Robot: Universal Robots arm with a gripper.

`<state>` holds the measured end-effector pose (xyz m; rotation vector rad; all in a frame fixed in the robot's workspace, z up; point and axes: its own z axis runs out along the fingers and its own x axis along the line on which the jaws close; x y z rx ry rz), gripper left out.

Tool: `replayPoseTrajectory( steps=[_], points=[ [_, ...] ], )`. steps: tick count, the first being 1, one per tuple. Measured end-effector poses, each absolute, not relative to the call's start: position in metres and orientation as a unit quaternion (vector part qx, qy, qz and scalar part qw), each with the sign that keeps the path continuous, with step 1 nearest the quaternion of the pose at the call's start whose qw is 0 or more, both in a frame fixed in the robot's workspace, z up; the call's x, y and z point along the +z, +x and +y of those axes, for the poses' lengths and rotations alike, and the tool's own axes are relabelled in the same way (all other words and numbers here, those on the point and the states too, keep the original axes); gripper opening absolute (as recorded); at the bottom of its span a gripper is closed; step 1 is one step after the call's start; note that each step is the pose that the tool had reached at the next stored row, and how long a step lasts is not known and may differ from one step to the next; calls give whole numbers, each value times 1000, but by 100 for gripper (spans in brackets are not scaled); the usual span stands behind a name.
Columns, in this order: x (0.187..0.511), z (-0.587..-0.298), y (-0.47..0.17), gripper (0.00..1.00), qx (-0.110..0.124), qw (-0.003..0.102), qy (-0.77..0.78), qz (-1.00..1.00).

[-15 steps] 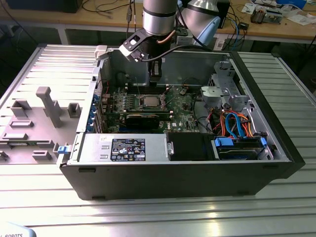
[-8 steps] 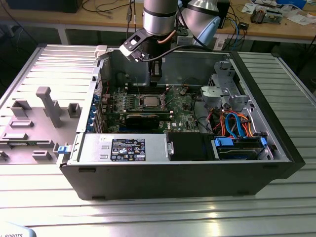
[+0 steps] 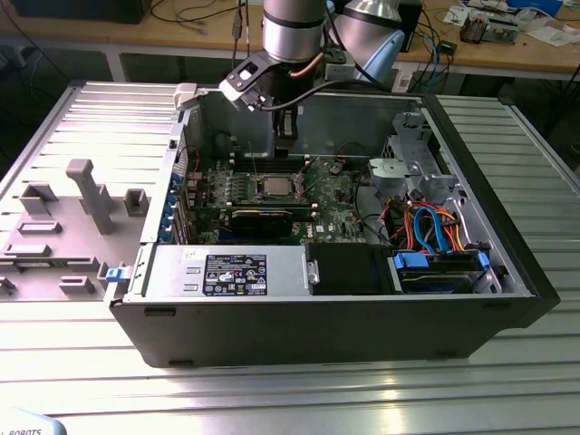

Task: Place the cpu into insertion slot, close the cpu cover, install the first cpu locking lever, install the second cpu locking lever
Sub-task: 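Close the cpu cover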

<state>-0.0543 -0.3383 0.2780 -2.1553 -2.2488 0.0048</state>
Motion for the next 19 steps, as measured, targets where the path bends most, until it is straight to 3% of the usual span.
replayPoseTrajectory(
  steps=[19],
  points=[
    [280,-338,-46,11,1,13,-692,-722]
  ],
)
